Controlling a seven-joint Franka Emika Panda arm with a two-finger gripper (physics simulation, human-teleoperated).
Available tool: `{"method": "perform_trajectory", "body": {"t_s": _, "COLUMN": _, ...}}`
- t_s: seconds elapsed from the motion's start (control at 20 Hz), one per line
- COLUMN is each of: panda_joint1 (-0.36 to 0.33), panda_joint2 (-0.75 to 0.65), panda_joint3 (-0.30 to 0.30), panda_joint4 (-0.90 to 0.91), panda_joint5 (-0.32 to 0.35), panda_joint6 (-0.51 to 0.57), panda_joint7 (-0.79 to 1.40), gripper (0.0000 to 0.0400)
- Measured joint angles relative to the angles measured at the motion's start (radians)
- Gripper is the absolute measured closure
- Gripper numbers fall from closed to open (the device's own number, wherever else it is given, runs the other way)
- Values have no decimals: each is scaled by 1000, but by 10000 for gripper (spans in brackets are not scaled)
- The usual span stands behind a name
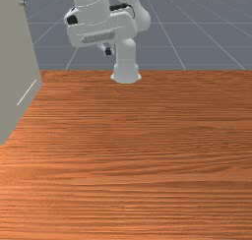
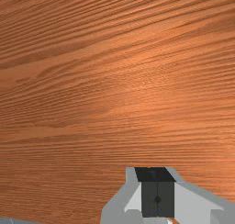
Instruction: Open the drawer
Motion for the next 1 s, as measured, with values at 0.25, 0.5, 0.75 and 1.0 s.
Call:
{"method": "perform_trajectory", "body": {"t_s": 0.25, "panda_joint1": 15, "panda_joint2": -88, "panda_joint3": 9, "panda_joint4": -7, "panda_joint5": -33, "panda_joint6": -2, "panda_joint7": 54, "gripper": 400}}
{"method": "perform_trajectory", "body": {"t_s": 0.5, "panda_joint1": -5, "panda_joint2": -286, "panda_joint3": 0, "panda_joint4": 43, "panda_joint5": -137, "panda_joint6": 14, "panda_joint7": 118, "gripper": 400}}
{"method": "perform_trajectory", "body": {"t_s": 0.75, "panda_joint1": -62, "panda_joint2": -345, "panda_joint3": -61, "panda_joint4": 173, "panda_joint5": -171, "panda_joint6": 19, "panda_joint7": 137, "gripper": 400}}
{"method": "perform_trajectory", "body": {"t_s": 1.0, "panda_joint1": -175, "panda_joint2": -336, "panda_joint3": -211, "panda_joint4": 466, "panda_joint5": -183, "panda_joint6": 21, "panda_joint7": 111, "gripper": 400}}
